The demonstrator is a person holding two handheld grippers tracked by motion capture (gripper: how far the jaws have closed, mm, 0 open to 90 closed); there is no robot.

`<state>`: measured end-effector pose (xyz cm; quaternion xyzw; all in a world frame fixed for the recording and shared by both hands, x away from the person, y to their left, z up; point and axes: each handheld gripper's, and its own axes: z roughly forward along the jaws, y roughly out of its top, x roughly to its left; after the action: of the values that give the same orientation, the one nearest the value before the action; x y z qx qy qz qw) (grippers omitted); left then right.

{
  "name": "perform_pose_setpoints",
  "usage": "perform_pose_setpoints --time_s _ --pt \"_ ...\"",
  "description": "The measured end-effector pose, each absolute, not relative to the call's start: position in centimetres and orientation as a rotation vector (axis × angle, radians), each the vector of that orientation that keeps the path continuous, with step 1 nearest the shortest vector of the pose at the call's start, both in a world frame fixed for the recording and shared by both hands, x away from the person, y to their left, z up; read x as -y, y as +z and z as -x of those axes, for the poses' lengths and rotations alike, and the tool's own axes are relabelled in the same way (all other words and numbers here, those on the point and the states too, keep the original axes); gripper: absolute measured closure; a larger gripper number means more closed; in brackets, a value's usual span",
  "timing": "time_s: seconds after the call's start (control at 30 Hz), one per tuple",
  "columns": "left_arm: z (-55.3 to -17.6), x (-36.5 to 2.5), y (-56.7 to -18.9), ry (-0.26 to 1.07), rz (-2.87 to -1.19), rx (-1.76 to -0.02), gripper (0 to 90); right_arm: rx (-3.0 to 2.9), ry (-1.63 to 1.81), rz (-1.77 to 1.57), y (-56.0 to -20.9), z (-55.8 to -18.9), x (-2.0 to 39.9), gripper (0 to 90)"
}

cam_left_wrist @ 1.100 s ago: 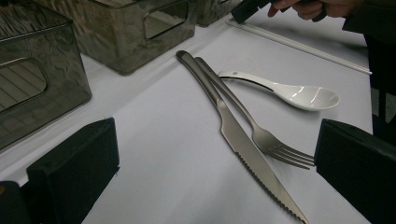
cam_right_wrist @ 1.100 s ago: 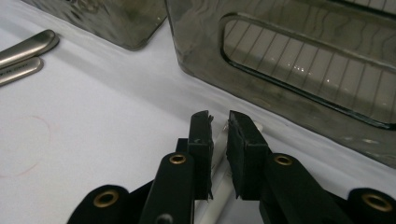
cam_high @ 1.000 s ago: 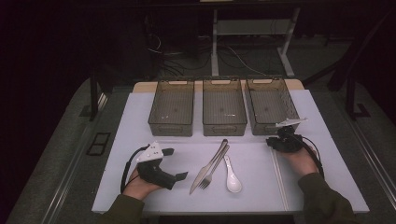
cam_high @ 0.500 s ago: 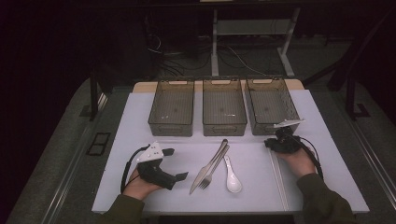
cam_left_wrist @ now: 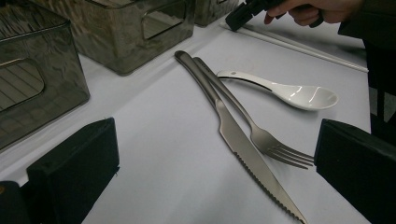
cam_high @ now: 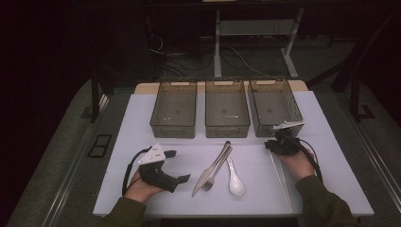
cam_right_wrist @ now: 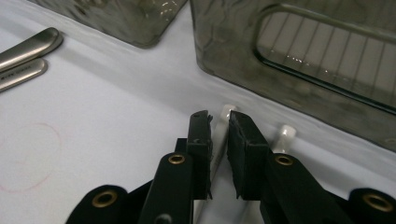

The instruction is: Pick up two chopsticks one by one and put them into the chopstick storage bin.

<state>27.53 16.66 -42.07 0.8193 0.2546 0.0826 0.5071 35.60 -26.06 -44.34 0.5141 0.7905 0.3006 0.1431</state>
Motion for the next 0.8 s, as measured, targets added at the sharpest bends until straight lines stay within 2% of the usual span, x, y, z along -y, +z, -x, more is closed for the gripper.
perform_pose_setpoints --time_s 0.8 --pt "-27.5 -16.7 -42.1 0.198 -1.979 -0.605 0.0 -2.405 0.902 -1.313 -44.2 -35.4 20.9 80.7"
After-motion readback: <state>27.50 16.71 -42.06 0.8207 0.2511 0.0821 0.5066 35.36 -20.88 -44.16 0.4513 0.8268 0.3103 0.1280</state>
